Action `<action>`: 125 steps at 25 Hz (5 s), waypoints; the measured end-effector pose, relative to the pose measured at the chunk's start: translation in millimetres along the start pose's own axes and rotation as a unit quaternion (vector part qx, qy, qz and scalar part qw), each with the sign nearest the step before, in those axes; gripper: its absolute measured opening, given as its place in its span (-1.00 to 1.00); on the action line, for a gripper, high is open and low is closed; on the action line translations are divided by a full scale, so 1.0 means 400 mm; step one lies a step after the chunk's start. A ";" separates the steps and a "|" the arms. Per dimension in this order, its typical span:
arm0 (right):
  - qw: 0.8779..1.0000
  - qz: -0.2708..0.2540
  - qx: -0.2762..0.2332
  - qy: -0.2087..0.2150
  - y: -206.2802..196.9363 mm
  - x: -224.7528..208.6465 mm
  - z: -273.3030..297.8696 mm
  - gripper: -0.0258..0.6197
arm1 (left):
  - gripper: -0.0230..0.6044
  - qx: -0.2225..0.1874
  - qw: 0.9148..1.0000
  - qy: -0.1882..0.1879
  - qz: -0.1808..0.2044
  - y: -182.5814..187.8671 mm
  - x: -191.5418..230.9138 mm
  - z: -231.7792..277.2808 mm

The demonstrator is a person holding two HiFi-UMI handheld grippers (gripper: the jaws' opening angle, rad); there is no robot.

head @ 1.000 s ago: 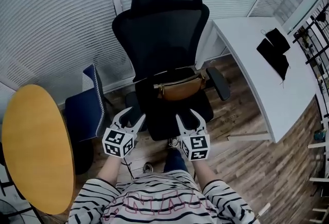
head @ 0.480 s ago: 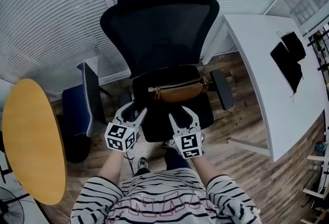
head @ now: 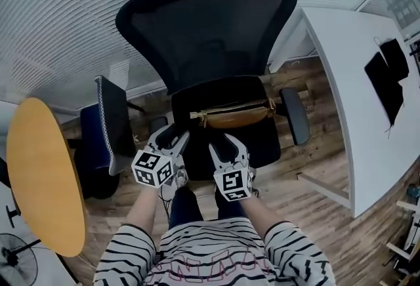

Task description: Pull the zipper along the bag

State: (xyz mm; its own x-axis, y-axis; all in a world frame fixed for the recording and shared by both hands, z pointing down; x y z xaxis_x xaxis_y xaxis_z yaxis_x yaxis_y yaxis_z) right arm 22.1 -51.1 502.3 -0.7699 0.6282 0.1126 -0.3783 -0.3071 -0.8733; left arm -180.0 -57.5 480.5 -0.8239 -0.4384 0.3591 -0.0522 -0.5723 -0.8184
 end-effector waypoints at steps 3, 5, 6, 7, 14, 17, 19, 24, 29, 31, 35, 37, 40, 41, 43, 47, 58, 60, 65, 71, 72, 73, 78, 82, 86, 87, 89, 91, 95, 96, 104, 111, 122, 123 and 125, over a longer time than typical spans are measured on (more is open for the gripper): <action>1.000 0.000 0.004 -0.010 -0.005 0.011 0.042 -0.31 | -0.26 0.012 1.000 -0.014 -0.006 -0.005 0.034 0.017; 1.000 0.004 0.009 -0.022 -0.012 0.024 0.069 -0.31 | -0.26 0.022 0.999 -0.026 -0.009 -0.015 0.056 0.025; 1.000 0.005 0.011 -0.027 -0.017 0.031 0.082 -0.31 | -0.26 0.027 0.999 -0.032 -0.011 -0.022 0.067 0.030; 0.999 0.007 0.014 -0.032 -0.024 0.039 0.093 -0.31 | -0.26 0.031 0.999 -0.037 -0.013 -0.030 0.077 0.035; 0.997 0.025 0.027 -0.067 -0.077 0.091 0.152 -0.32 | -0.26 0.057 0.996 -0.072 -0.011 -0.063 0.124 0.059; 0.996 0.029 0.030 -0.083 -0.101 0.099 0.174 -0.36 | -0.26 0.063 0.994 -0.083 -0.011 -0.075 0.141 0.073; 0.995 0.024 0.032 -0.090 -0.115 0.106 0.188 -0.37 | -0.26 0.067 0.993 -0.091 -0.011 -0.085 0.153 0.080; 0.994 -0.002 0.026 -0.102 -0.135 0.113 0.220 -0.37 | -0.26 0.072 0.992 -0.107 -0.011 -0.102 0.170 0.103; 0.994 0.000 0.021 -0.111 -0.145 0.111 0.244 -0.39 | -0.26 0.075 0.990 -0.117 -0.011 -0.111 0.183 0.122; 0.993 0.009 0.019 -0.116 -0.145 0.109 0.255 -0.41 | -0.26 0.074 0.990 -0.118 -0.010 -0.112 0.191 0.128; 0.992 0.018 0.017 -0.122 -0.149 0.105 0.266 -0.45 | -0.26 0.074 0.990 -0.121 -0.016 -0.120 0.201 0.141; 0.992 0.017 0.015 -0.121 -0.150 0.103 0.268 -0.55 | -0.26 0.073 0.990 -0.122 -0.021 -0.121 0.204 0.147; 0.993 0.015 0.010 -0.117 -0.150 0.100 0.261 -0.74 | -0.26 0.068 0.989 -0.128 -0.034 -0.120 0.205 0.154; 0.993 0.016 0.008 -0.115 -0.150 0.099 0.256 -0.77 | -0.26 0.065 0.988 -0.132 -0.039 -0.120 0.204 0.156; 0.994 0.020 0.004 -0.109 -0.148 0.095 0.246 -0.79 | -0.26 0.061 0.987 -0.140 -0.047 -0.118 0.199 0.163; 0.995 0.038 -0.002 -0.088 -0.137 0.078 0.232 -0.81 | -0.25 0.057 0.985 -0.147 -0.068 -0.118 0.193 0.184; 0.989 0.148 0.017 -0.021 -0.125 0.022 0.220 -0.81 | -0.25 0.050 0.980 -0.144 -0.130 -0.126 0.195 0.234; 0.987 0.159 0.024 -0.012 -0.120 0.011 0.220 -0.81 | -0.26 0.048 0.978 -0.146 -0.141 -0.126 0.195 0.241; 0.985 0.166 0.039 0.011 -0.122 -0.010 0.228 -0.81 | -0.26 0.040 0.974 -0.152 -0.165 -0.125 0.192 0.258; 0.981 0.180 0.061 0.041 -0.123 -0.035 0.236 -0.81 | -0.76 0.033 0.974 -0.141 -0.176 -0.128 0.179 0.271; 0.980 0.185 0.067 0.043 -0.124 -0.042 0.239 -0.81 | -0.77 0.032 0.974 -0.136 -0.178 -0.128 0.179 0.272; 0.978 0.188 0.074 0.043 -0.125 -0.050 0.242 -0.81 | -0.78 0.033 0.974 -0.132 -0.179 -0.128 0.180 0.273; 0.975 0.188 0.110 0.038 -0.134 -0.092 0.254 -0.81 | -0.78 0.046 0.978 -0.107 -0.174 -0.126 0.170 0.269; 0.973 0.184 0.132 0.033 -0.144 -0.115 0.268 -0.81 | -0.78 0.053 0.981 -0.075 -0.169 -0.131 0.166 0.270; 0.974 0.174 0.143 0.030 -0.145 -0.127 0.275 -0.81 | -0.78 0.051 0.984 -0.045 -0.164 -0.130 0.154 0.268; 0.974 0.172 0.144 0.029 -0.144 -0.131 0.276 -0.81 | -0.78 0.051 0.985 -0.039 -0.161 -0.129 0.151 0.269; 0.975 0.168 0.146 0.025 -0.143 -0.140 0.277 -0.81 | -0.78 0.052 0.986 -0.029 -0.155 -0.127 0.144 0.273; 0.975 0.165 0.149 0.022 -0.145 -0.148 0.277 -0.81 | -0.78 0.053 0.987 -0.021 -0.150 -0.127 0.139 0.278; 0.975 0.161 0.154 0.016 -0.148 -0.164 0.273 -0.81 | -0.78 0.050 0.988 -0.005 -0.148 -0.127 0.128 0.281; 0.974 0.162 0.155 0.015 -0.149 -0.167 0.272 -0.81 | -0.78 0.049 0.988 -0.002 -0.147 -0.127 0.125 0.280; 0.973 0.165 0.163 -0.004 -0.158 -0.205 0.262 -0.81 | -0.78 0.047 0.988 0.010 -0.147 -0.127 0.117 0.283; 0.973 0.158 0.167 -0.024 -0.174 -0.252 0.241 -0.81 | -0.78 0.048 0.988 0.017 -0.143 -0.130 0.114 0.287; 0.970 0.169 0.165 -0.063 -0.188 -0.320 0.203 -0.81 | -0.78 0.048 0.989 0.030 -0.138 -0.130 0.104 0.289; 0.969 0.170 0.164 -0.066 -0.189 -0.324 0.199 -0.81 | -0.78 0.048 0.989 0.031 -0.137 -0.130 0.103 0.290; 0.969 0.172 0.164 -0.072 -0.192 -0.331 0.191 -0.81 | -0.78 0.048 0.989 0.033 -0.136 -0.131 0.100 0.290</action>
State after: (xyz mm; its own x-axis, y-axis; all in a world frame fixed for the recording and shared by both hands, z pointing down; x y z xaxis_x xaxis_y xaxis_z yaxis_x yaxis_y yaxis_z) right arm 113.8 -165.4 590.5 -0.9342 0.3492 -0.0727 -0.2115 -0.7065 -0.6754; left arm -144.6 -125.4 590.0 -0.8218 -0.2143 0.5279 -0.2260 -0.7280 -0.6473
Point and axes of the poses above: the fingertips, and each gripper's own axes: z forward along the fingers, x to its left, y out of its top, the point moved 9 cm from there along -z, backward along the fingers, and after that the axes turned 8 degrees about -y, right-handed, at the moved point
